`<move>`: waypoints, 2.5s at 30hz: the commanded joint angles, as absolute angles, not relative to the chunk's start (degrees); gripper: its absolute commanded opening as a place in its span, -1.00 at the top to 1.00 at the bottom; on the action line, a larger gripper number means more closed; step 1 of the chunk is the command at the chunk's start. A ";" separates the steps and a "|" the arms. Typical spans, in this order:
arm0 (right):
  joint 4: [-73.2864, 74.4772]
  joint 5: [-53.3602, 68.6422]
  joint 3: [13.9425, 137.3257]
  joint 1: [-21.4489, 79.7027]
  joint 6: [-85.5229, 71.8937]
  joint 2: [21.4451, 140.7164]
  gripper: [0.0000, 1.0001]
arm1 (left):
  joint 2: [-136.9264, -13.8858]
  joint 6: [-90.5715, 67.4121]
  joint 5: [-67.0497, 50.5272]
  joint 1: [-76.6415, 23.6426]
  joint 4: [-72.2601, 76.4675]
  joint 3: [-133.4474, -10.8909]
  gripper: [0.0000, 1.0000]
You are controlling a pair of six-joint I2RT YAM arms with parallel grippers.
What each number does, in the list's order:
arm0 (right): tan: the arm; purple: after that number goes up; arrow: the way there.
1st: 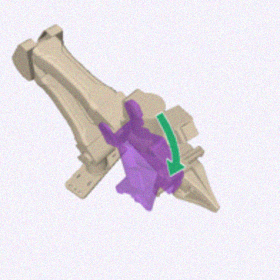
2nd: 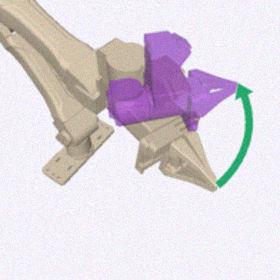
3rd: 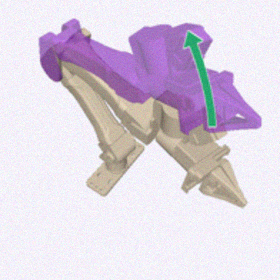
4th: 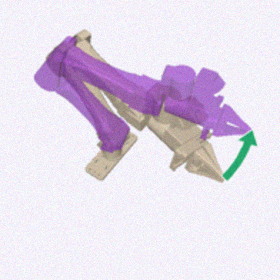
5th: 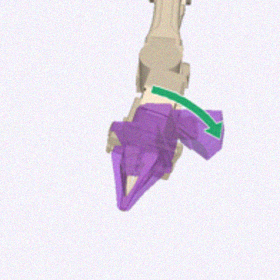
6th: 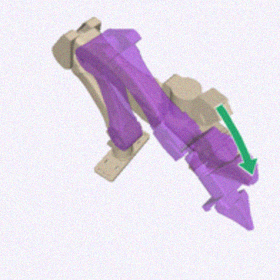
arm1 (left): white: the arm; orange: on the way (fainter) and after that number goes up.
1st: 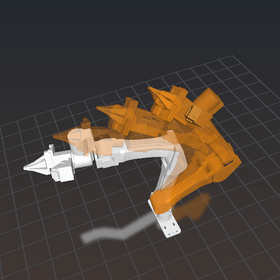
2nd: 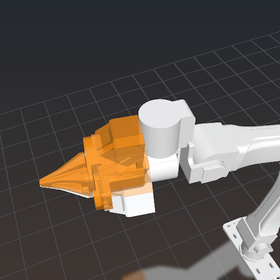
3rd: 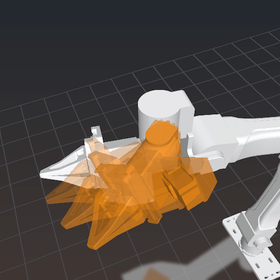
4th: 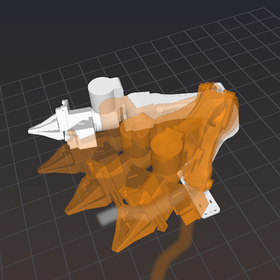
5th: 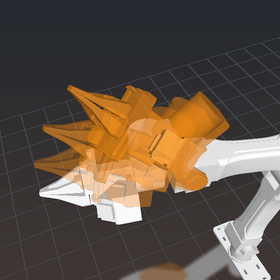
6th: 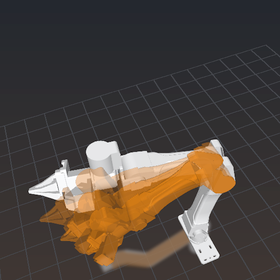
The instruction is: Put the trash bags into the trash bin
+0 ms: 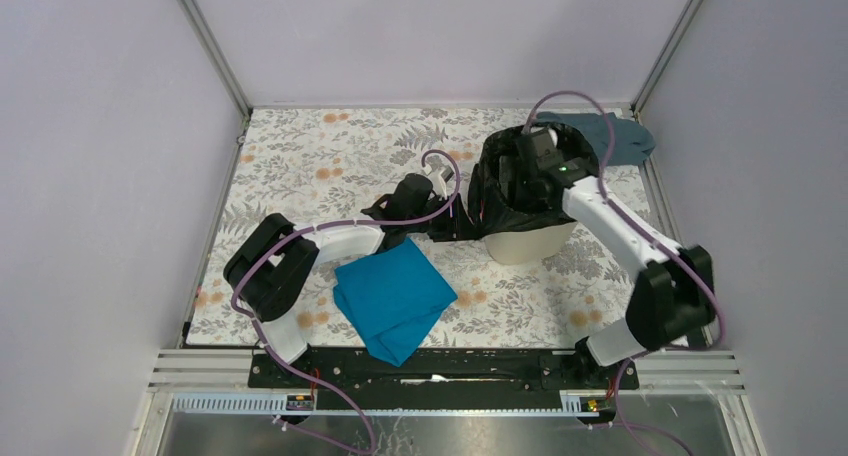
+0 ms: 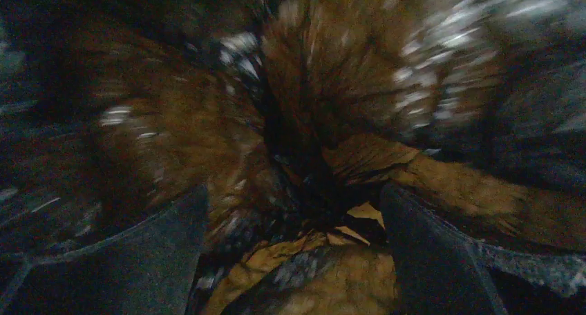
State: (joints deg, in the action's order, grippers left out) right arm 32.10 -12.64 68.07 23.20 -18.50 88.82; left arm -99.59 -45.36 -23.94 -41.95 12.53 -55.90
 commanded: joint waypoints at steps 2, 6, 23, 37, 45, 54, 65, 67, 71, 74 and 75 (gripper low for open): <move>42.90 -16.80 79.76 22.93 -16.35 78.15 -0.99 | -98.17 -42.54 -22.32 -42.18 10.55 -57.03 0.00; 46.69 -17.13 83.24 22.92 -14.76 75.43 -0.99 | -99.30 -42.76 -22.92 -41.93 10.64 -57.88 -0.01; 40.81 -3.88 77.07 5.43 -14.31 69.56 -0.85 | -95.07 -40.20 -22.32 -41.21 5.82 -59.10 -0.28; 18.21 33.45 55.45 5.42 -46.62 54.99 -0.77 | -91.45 -37.11 -26.67 -32.30 2.24 -59.16 -0.54; 39.19 9.85 66.25 5.45 -25.12 52.56 -0.94 | -90.61 -35.72 -26.29 -28.00 0.09 -59.08 -0.59; 39.61 -8.83 60.30 5.33 -26.76 46.91 -0.91 | -91.35 -36.60 -26.47 -27.95 0.09 -60.40 -0.59; 24.21 13.46 45.19 3.13 -28.60 50.22 -0.45 | -93.14 -38.67 -28.80 -28.10 2.02 -59.81 -0.44; 21.32 16.31 43.19 3.09 -28.99 50.64 -0.45 | -93.82 -39.79 -29.55 -28.57 3.67 -59.16 -0.39; 18.68 17.69 39.74 3.12 -29.93 52.52 -0.34 | -95.10 -41.25 -29.75 -30.33 5.72 -58.52 -0.33; 16.33 15.21 35.64 3.12 -30.66 53.33 -0.17 | -95.61 -41.72 -29.30 -31.58 6.57 -58.04 -0.29; 15.21 14.45 34.37 3.08 -30.94 53.66 -0.12 | -95.83 -41.87 -29.28 -31.90 6.90 -57.93 -0.28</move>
State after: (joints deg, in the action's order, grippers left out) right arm 21.56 13.17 38.48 2.98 -29.23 52.45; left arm -95.02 -40.40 -27.55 -29.32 1.93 -58.24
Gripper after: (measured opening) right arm 0.605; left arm 0.647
